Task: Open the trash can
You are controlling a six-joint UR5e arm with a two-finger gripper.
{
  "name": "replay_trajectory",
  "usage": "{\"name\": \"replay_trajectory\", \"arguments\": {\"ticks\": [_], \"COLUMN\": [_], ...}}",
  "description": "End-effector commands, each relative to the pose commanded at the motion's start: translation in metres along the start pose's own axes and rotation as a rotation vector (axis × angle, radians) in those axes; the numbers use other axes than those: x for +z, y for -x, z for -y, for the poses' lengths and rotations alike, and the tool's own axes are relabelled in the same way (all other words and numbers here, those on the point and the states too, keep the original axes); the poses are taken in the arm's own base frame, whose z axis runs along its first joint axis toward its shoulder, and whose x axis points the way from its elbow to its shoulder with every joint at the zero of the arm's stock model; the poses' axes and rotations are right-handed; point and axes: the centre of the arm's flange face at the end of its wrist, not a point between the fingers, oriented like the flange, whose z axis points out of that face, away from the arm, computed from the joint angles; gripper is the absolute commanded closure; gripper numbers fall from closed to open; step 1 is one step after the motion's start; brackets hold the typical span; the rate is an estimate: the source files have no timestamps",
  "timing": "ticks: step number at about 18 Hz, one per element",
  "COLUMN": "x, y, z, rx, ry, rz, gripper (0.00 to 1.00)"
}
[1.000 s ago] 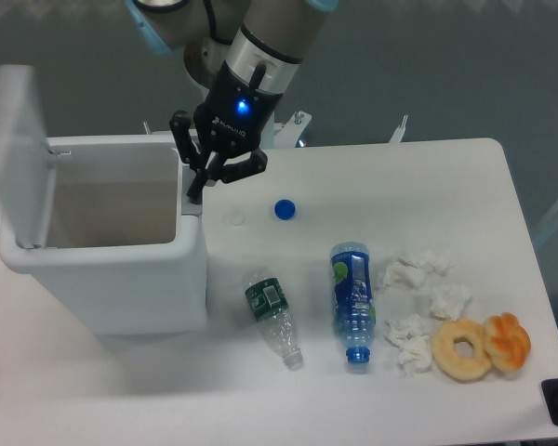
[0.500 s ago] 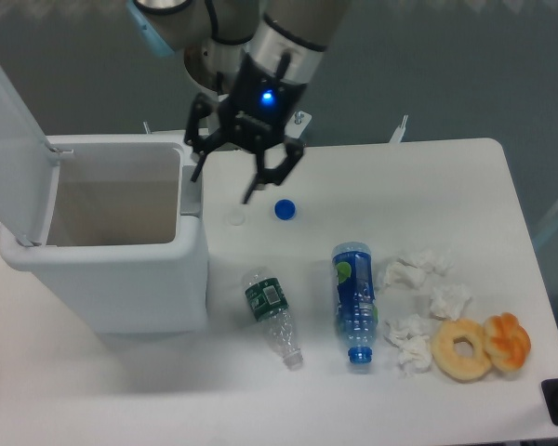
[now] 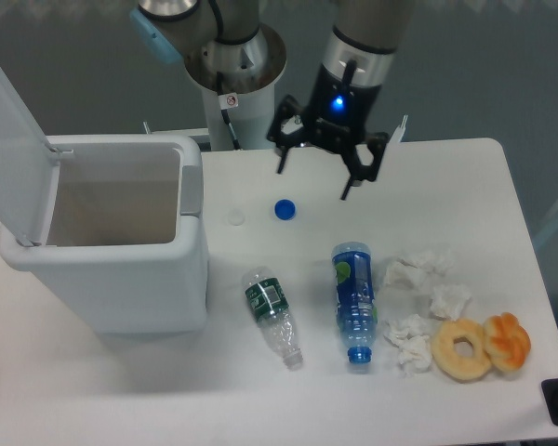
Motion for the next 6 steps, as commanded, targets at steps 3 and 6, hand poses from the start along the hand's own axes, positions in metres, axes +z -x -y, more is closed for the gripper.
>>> {"name": "replay_trajectory", "arguments": {"ticks": [3,6], "x": [0.025,0.041], "y": [0.013,0.019], "z": [-0.008,-0.007], "rx": [0.039,0.066], "ry": [0.09,0.179], "rz": [-0.023,-0.019], "gripper": [0.0,0.0]}}
